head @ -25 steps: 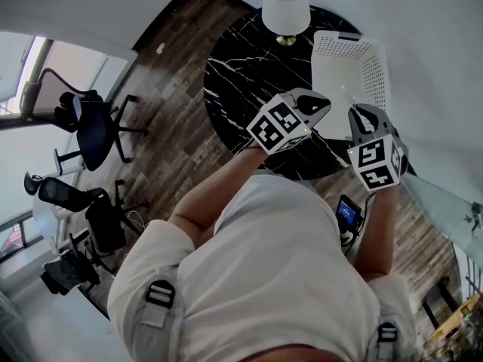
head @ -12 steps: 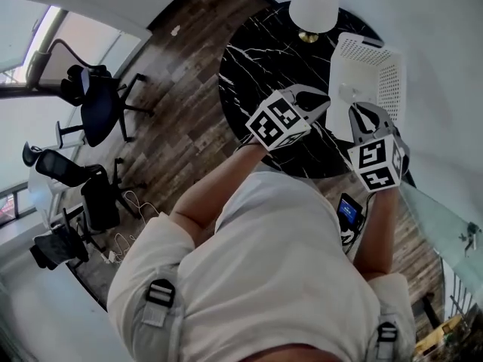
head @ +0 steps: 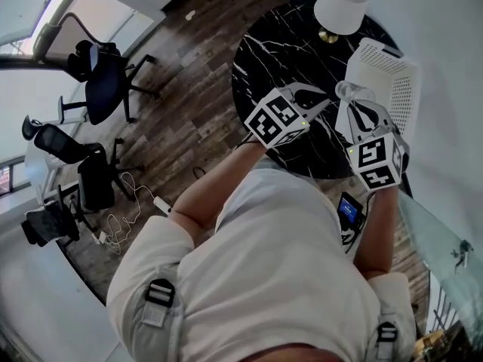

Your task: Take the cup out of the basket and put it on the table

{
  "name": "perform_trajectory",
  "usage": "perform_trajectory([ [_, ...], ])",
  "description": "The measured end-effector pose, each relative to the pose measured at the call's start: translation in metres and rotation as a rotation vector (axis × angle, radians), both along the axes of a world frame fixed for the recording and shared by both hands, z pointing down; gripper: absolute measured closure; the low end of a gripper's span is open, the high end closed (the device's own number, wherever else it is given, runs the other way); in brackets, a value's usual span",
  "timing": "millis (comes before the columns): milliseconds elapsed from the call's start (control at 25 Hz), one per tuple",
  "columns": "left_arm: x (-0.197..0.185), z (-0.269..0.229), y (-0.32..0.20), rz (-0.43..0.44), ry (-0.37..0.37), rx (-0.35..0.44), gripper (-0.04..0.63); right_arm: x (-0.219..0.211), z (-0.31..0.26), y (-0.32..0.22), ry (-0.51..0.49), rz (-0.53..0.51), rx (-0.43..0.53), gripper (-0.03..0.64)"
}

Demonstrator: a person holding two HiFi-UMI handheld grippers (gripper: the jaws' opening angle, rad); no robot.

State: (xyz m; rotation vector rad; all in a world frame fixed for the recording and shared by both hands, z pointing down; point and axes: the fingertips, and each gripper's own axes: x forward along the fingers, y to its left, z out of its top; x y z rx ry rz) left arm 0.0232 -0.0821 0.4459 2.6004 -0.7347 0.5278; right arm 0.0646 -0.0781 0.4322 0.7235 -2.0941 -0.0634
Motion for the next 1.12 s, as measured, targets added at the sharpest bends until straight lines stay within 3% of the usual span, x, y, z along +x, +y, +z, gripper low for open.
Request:
perform_trajectory([
  [1120,-0.029,0.038,-0.017,-0.011,-0.013,-0.069,0.591,-0.035,0.045,-0.015,0.090,-0.070,-0.089,0.591],
])
